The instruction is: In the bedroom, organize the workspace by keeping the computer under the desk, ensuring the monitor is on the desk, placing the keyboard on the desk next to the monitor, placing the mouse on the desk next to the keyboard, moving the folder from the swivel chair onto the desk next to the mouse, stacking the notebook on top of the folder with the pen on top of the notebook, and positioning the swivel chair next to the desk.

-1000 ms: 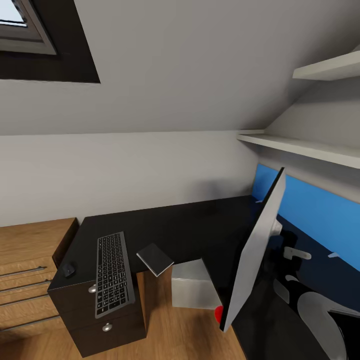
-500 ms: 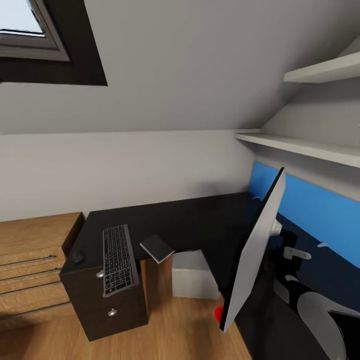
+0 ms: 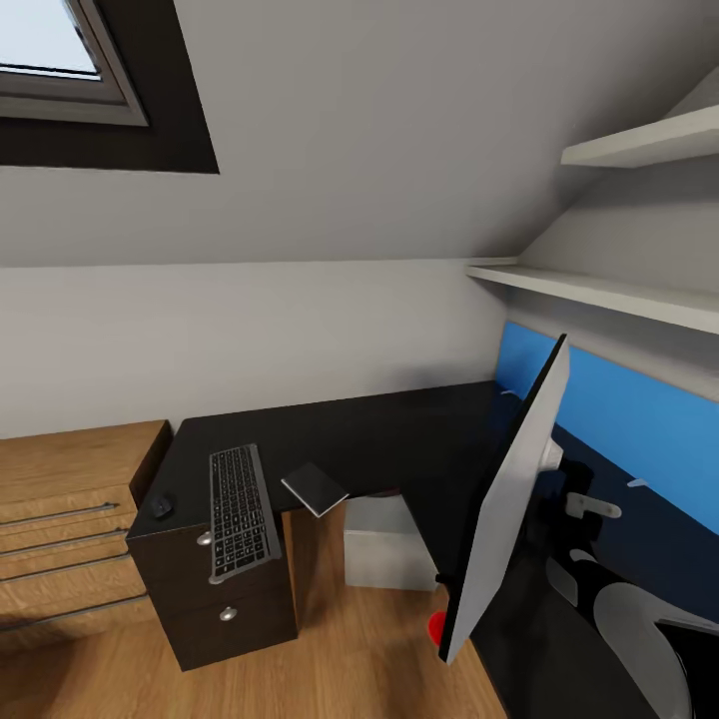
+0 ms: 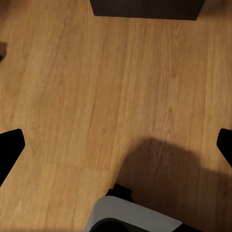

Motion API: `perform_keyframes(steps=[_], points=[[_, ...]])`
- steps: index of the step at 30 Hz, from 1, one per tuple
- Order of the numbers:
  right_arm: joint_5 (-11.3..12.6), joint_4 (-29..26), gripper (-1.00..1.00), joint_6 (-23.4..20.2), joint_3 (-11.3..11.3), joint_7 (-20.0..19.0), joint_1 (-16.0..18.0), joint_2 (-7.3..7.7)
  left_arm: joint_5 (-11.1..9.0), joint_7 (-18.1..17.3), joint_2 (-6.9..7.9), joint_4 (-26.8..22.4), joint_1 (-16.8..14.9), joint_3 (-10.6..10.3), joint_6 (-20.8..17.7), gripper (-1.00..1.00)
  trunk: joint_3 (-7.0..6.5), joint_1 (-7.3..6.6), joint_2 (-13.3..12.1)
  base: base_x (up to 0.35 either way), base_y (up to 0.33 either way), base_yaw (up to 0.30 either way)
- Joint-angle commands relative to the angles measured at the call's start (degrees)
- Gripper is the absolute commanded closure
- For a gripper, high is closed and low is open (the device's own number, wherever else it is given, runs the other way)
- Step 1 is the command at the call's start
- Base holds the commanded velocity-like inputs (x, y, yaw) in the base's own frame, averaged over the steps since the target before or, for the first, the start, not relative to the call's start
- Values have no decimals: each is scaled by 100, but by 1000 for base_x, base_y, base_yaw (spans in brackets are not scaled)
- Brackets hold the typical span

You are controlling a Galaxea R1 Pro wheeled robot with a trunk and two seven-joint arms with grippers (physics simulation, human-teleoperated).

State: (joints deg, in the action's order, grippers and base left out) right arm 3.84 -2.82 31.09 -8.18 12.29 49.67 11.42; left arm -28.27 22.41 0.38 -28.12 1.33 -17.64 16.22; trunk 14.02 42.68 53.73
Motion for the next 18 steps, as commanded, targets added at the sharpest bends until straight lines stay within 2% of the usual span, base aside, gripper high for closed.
perform_keyframes(steps=[1,8,18], points=[[38,1,100,34,-8,-16,5,0,-47,44,6,-9,-1,-47,22,-100,6,1,5,0,0,0],[38,1,100,37,-8,-16,4,0,-47,44,6,-9,-1,-41,22,-100,6,1,5,-33,17,0],[38,1,100,37,-8,-16,5,0,-47,44,6,-7,0,-45,22,-100,6,1,5,-272,101,0]])
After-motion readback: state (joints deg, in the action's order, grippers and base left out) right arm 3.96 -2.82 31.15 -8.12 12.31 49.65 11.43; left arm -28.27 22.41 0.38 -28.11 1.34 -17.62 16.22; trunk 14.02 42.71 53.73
